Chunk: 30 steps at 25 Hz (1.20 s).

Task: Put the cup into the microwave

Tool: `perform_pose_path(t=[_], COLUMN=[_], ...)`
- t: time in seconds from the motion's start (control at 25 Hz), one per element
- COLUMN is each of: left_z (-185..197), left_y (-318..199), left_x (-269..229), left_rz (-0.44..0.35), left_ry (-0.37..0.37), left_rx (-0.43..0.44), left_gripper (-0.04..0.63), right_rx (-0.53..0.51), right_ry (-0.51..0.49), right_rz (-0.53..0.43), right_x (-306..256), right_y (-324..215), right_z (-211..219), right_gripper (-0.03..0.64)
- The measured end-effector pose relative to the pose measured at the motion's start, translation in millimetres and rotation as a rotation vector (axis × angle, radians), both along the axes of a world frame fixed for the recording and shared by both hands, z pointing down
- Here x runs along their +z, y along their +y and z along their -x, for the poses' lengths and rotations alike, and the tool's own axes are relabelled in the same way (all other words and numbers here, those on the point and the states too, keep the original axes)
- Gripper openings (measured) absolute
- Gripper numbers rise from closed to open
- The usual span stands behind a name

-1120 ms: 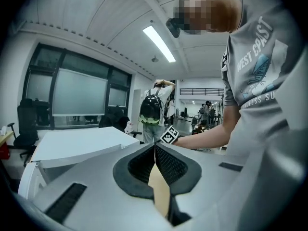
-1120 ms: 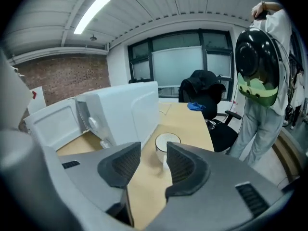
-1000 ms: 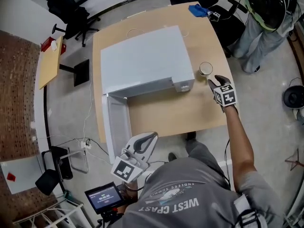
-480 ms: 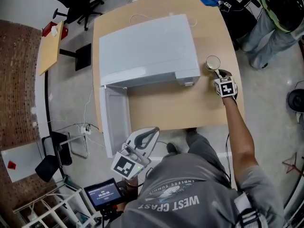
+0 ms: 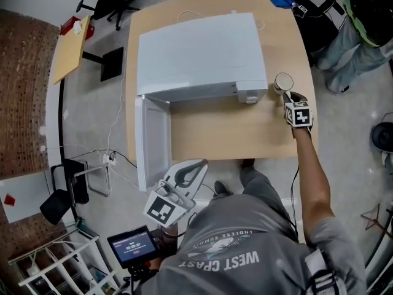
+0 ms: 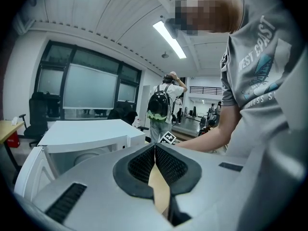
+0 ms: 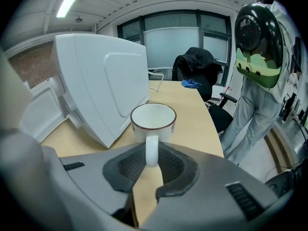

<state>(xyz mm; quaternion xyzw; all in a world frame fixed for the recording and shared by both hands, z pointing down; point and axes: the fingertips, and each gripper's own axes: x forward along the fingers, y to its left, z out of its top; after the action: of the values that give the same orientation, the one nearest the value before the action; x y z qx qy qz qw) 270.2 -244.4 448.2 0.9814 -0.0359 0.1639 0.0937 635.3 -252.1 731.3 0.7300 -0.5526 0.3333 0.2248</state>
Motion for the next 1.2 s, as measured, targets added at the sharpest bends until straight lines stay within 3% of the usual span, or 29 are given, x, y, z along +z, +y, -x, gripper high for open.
perform_pose_path(t=[0.24,0.44,0.56,0.76,0.92,1.2], left_z=[30.9,56.4,58.7,120.8,164.1,195.5], left_y=[10.5,30.5,38.6,41.4,51.1,62.4], left_x=[-15.0,-19.4,-21.9,-53.4,-90.8,-84.4], left_rz=[-0.024,-0.035,-0.047,-0.1,-0.198,-0.215], left_ry=[0.039,0.016,0.079,0.192,0.29,0.325], left_rx=[0.0,0.034,0.039,0.024,0.054,0.025], left_gripper=[0.021,0.021,0.021,0.021,0.021,0.021], right_rx=[0.013,0.019,0.021,-0.05,-0.088,-0.209], right_ry=[0.018,0.047,0.086,0.109,0.137,0.107], right_rz=[-0.048,-0.096,-0.143,-0.22,-0.307,-0.416], right_x=[-40.1,-91.4,-124.5,-194.9,-273.7,-319.5], right_y=[30.5,63.5,81.2,87.2,96.0,101.8], right_z=[34.5,57.5,68.5,150.6,214.8,295.0], right_gripper=[0.075,0.075,0.075,0.075,0.075,0.075])
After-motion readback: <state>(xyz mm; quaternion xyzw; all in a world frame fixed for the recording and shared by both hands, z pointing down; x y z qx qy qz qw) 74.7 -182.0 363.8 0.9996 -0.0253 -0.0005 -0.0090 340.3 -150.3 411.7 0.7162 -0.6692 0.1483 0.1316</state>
